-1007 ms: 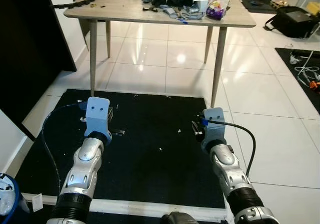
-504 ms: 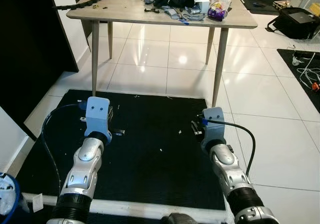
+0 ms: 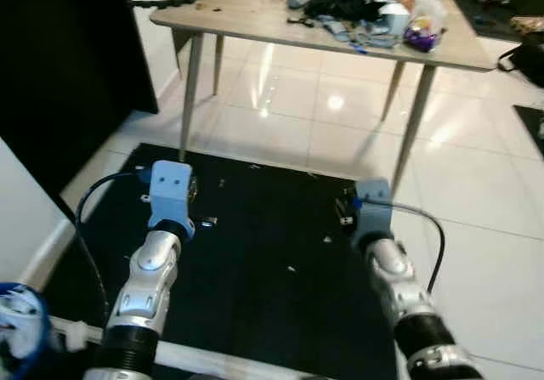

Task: Picking trash to rubbish bin

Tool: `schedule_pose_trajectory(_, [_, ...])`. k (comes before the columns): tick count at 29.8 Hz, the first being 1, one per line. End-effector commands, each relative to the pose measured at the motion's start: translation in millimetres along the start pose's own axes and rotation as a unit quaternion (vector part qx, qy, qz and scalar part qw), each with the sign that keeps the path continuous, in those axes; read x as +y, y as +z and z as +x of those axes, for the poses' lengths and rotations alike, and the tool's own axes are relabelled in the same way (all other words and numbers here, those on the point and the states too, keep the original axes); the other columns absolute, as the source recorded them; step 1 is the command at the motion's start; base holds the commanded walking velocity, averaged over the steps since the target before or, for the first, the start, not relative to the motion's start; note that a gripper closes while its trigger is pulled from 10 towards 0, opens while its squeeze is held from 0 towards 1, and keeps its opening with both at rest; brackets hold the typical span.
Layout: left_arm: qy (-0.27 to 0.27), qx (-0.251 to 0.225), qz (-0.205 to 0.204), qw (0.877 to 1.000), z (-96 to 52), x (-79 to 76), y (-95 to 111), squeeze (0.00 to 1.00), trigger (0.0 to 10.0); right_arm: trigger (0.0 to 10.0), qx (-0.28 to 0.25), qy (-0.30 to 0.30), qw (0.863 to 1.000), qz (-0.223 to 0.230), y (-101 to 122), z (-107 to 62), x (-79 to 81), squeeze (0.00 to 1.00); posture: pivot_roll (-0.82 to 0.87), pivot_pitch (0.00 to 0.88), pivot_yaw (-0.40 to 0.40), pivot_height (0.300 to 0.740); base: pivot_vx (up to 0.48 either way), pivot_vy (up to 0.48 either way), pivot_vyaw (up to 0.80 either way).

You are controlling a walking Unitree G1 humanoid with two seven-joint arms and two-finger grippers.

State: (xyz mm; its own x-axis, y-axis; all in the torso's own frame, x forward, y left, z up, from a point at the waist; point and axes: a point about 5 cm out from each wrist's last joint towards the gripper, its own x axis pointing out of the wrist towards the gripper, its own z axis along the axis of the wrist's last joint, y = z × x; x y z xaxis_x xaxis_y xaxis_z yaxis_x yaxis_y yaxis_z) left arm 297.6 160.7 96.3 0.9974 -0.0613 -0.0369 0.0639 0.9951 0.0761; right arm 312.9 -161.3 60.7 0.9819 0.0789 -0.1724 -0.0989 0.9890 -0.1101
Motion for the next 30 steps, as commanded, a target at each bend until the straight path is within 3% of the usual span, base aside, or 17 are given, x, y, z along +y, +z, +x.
schedule_pose_trajectory(1, [0.002,0.004,0.005,1.0,-0.1,1.4,-1.6,0.0,10.0,10.0,0.012,0.002,1.0,0.004,-6.8,-2.6,0.5,0.0,0.03,0.021,-0.012,0.74,0.304,0.0,0.0])
schedule_pose_trajectory(30, [0.002,0.003,0.004,1.0,0.7,1.0,-0.7,0.0,10.0,10.0,0.009,-0.001,1.0,0.007,-5.7,-2.0,-0.6,0.0,0.03,0.027,-0.007,0.74,0.305,0.0,0.0])
